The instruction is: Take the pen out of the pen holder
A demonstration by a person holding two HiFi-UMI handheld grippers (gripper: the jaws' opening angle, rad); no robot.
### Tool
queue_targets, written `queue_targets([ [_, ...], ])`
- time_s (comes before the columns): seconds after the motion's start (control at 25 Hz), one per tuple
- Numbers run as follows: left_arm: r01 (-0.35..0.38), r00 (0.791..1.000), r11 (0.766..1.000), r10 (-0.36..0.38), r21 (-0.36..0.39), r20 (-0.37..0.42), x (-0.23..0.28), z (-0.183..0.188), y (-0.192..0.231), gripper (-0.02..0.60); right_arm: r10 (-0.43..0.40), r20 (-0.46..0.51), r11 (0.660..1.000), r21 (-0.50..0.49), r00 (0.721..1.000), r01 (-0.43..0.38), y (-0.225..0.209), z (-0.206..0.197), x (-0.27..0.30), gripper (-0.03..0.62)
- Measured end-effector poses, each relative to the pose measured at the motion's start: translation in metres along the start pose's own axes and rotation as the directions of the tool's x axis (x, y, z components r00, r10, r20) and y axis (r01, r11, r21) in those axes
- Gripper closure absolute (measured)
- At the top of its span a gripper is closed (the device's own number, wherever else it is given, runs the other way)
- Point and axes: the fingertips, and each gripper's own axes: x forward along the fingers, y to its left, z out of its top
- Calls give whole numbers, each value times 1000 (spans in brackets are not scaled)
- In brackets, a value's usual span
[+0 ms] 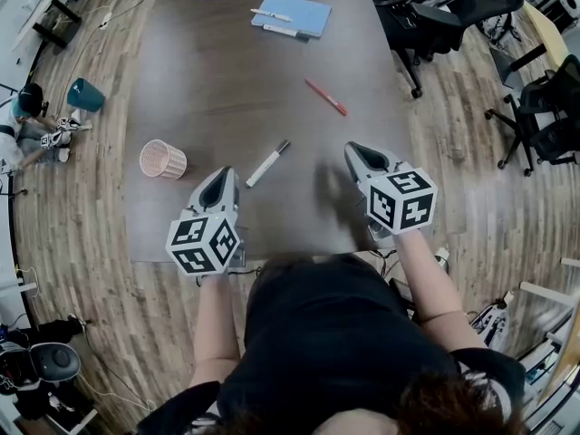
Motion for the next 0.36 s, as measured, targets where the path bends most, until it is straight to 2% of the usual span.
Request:
queue_targets([
  [0.36,-3,1000,1000,3,3,-22,-1,-7,-1,549,14,-3,999,35,1000,-14,0,-2,-5,576],
])
